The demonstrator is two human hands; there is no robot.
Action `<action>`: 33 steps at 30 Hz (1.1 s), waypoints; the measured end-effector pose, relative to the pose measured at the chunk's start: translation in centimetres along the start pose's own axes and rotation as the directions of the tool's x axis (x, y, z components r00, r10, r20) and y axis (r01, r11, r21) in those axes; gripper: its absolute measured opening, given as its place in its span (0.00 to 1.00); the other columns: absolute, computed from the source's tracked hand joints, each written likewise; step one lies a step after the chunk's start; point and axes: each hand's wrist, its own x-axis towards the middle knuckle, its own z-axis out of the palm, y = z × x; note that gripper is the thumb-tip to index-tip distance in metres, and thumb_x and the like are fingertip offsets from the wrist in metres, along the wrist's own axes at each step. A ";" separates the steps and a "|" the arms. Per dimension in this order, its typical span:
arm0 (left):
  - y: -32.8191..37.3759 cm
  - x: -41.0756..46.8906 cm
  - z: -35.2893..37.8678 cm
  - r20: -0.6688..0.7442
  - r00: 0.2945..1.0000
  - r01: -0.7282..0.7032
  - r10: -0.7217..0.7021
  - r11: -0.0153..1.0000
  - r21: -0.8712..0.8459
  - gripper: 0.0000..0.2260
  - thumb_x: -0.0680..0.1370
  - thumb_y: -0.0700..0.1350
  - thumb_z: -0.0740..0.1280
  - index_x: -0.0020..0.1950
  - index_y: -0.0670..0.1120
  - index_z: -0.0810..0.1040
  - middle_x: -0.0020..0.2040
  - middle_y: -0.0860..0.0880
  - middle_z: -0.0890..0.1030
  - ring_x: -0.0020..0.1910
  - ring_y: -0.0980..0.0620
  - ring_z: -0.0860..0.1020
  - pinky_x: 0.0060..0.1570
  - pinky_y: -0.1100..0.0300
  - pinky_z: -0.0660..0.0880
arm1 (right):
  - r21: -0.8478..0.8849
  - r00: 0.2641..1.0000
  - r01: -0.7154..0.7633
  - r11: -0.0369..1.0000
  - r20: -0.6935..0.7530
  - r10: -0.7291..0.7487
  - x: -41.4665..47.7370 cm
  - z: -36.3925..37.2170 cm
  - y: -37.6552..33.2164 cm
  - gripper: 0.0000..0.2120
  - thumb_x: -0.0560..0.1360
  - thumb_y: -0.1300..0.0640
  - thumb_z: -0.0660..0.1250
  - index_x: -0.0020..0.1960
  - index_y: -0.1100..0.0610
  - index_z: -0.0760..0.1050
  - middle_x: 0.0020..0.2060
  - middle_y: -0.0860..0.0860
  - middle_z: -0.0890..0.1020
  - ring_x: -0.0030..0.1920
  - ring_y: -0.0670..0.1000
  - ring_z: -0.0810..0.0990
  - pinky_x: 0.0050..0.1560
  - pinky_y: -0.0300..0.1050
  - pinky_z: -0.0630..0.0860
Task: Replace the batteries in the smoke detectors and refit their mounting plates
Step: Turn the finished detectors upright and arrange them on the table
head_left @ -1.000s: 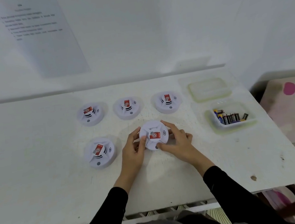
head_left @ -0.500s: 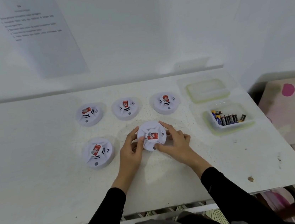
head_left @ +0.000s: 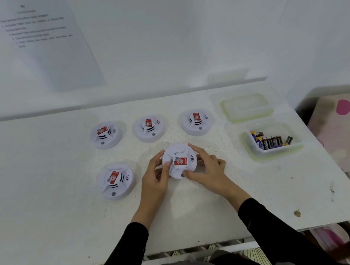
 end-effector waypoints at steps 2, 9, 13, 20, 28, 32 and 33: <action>0.0 0.0 0.0 0.000 1.000 0.002 -0.002 1.000 0.004 0.17 0.82 0.44 0.65 0.71 0.47 0.72 0.62 0.58 0.79 0.56 0.60 0.81 0.52 0.59 0.81 | 0.001 1.000 -0.002 1.000 0.000 0.002 0.0 0.0 0.0 0.35 0.70 0.45 0.73 0.70 0.33 0.58 0.58 0.38 0.73 0.61 0.44 0.67 0.64 0.45 0.54; 0.0 0.0 0.0 0.001 1.000 -0.001 0.001 1.000 0.030 0.17 0.82 0.44 0.64 0.71 0.48 0.72 0.62 0.60 0.78 0.56 0.63 0.80 0.52 0.61 0.80 | -0.007 1.000 -0.013 1.000 0.024 0.013 -0.1 -0.2 -0.3 0.35 0.71 0.45 0.72 0.71 0.33 0.58 0.58 0.38 0.72 0.61 0.44 0.65 0.65 0.44 0.53; 0.1 0.0 0.1 -0.006 1.000 0.012 -0.012 1.000 0.003 0.16 0.82 0.43 0.64 0.71 0.48 0.73 0.62 0.60 0.78 0.55 0.62 0.81 0.51 0.63 0.80 | 0.105 0.994 -0.085 0.991 0.084 0.076 -0.2 -1.1 -0.3 0.26 0.77 0.46 0.64 0.70 0.29 0.59 0.54 0.43 0.73 0.60 0.45 0.64 0.67 0.41 0.53; 0.1 0.0 0.1 -0.007 1.000 0.020 -0.020 1.000 -0.007 0.16 0.82 0.44 0.65 0.70 0.49 0.73 0.62 0.58 0.78 0.55 0.62 0.81 0.51 0.62 0.80 | 0.107 0.990 -0.118 0.987 0.094 0.108 0.1 -0.9 0.3 0.23 0.80 0.48 0.59 0.69 0.26 0.59 0.55 0.46 0.74 0.61 0.47 0.65 0.65 0.40 0.54; 0.1 -0.1 0.1 -0.013 1.000 0.023 -0.023 1.000 -0.021 0.16 0.82 0.44 0.65 0.70 0.49 0.73 0.62 0.58 0.78 0.56 0.59 0.81 0.52 0.62 0.80 | 0.137 0.989 -0.122 0.983 0.094 0.110 -0.2 -1.1 -0.1 0.23 0.80 0.49 0.59 0.67 0.25 0.59 0.56 0.44 0.74 0.58 0.44 0.63 0.65 0.42 0.58; 0.2 -0.2 0.1 -0.023 1.000 0.008 -0.009 1.000 -0.019 0.15 0.82 0.43 0.65 0.69 0.48 0.73 0.61 0.59 0.78 0.56 0.63 0.80 0.50 0.66 0.78 | 0.137 0.990 -0.114 0.984 0.100 0.100 -0.1 -1.1 -0.1 0.23 0.80 0.50 0.59 0.68 0.27 0.61 0.57 0.43 0.75 0.59 0.41 0.64 0.61 0.38 0.56; 0.1 -0.2 0.1 -0.027 1.000 -0.001 0.001 1.000 -0.012 0.15 0.82 0.43 0.65 0.69 0.48 0.73 0.61 0.58 0.79 0.57 0.63 0.79 0.51 0.66 0.78 | 0.136 0.990 -0.112 0.984 0.101 0.099 -0.1 -1.1 0.0 0.23 0.80 0.50 0.59 0.68 0.28 0.61 0.57 0.43 0.75 0.59 0.42 0.65 0.59 0.36 0.56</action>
